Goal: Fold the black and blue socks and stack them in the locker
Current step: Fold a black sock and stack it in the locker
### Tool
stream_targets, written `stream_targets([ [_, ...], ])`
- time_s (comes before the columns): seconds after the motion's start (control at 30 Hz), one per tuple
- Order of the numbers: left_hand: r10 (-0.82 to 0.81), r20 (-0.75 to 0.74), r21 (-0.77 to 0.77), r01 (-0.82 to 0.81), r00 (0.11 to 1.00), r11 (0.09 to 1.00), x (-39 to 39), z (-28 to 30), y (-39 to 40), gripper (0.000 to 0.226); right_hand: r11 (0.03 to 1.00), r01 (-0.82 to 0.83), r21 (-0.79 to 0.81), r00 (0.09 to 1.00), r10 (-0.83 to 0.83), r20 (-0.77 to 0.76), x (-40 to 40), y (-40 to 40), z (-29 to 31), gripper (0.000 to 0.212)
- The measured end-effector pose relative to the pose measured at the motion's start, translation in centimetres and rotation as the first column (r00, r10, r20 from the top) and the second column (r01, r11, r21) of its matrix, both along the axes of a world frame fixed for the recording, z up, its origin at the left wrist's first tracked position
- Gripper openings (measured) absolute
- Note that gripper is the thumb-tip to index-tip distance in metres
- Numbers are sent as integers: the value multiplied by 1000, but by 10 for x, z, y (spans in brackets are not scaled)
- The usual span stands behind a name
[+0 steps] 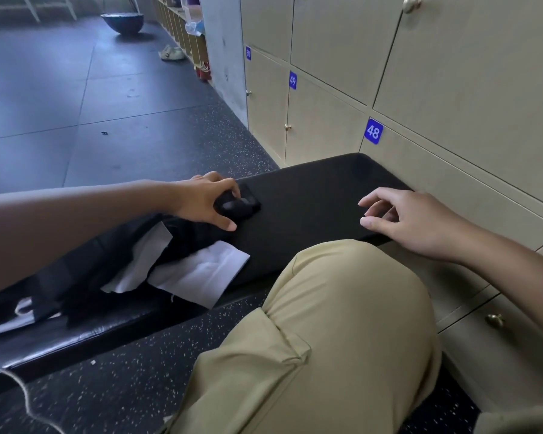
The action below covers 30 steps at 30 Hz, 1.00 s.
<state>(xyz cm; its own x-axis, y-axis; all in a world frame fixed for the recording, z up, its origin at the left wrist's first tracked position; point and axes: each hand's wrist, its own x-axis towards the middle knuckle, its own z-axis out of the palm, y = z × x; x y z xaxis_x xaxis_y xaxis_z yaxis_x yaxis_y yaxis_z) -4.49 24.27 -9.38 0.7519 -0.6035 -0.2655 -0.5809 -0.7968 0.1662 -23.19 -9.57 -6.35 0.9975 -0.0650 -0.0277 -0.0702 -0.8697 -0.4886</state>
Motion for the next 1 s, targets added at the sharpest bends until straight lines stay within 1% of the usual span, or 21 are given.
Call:
stream_targets([
  [0.07,50,16,4,-50,999,999,5,-4,-6,66,1000,-3,8,1000,3,2,-1,0,1,23],
  [0.17,85,120,-6,-85,989,996,10,-11,-16,61,1000,-3,11,1000,3,-2,-2,0,1,24],
  [0.23,100,121,-37,-96,988,995,11,-9,-20,56,1000,-8,3,1000,8,-25,-2,-1,0,25],
  [0.4,56,98,-37,-52,994,998,8,17,-23,44,1000,-17,-17,998,16,-56,-1,-2,-1,24],
  [0.53,-65,100,-35,68,993,997,-7,49,-16,44,999,-29,-38,998,26,-62,1,-2,-2,24],
  [0.6,-93,44,0,93,995,996,-16,54,-5,51,997,-43,-57,997,39,-68,2,-1,-3,23],
  [0.7,-99,-54,142,106,994,984,-25,38,12,70,996,-62,-65,995,57,-76,2,1,-3,23],
  [0.77,-74,-67,235,88,995,968,-26,21,20,82,995,-69,-66,995,64,-78,2,3,-3,23],
  [0.83,-64,-51,290,76,997,954,-27,11,23,95,995,-71,-67,995,66,-73,2,4,-2,22],
  [0.93,-5,-42,360,20,999,933,-27,9,22,114,995,-73,-67,995,68,-69,1,5,-1,22],
  [1.0,39,-56,376,-15,998,927,-24,9,23,124,995,-71,-66,995,67,-70,0,5,-1,22],
])
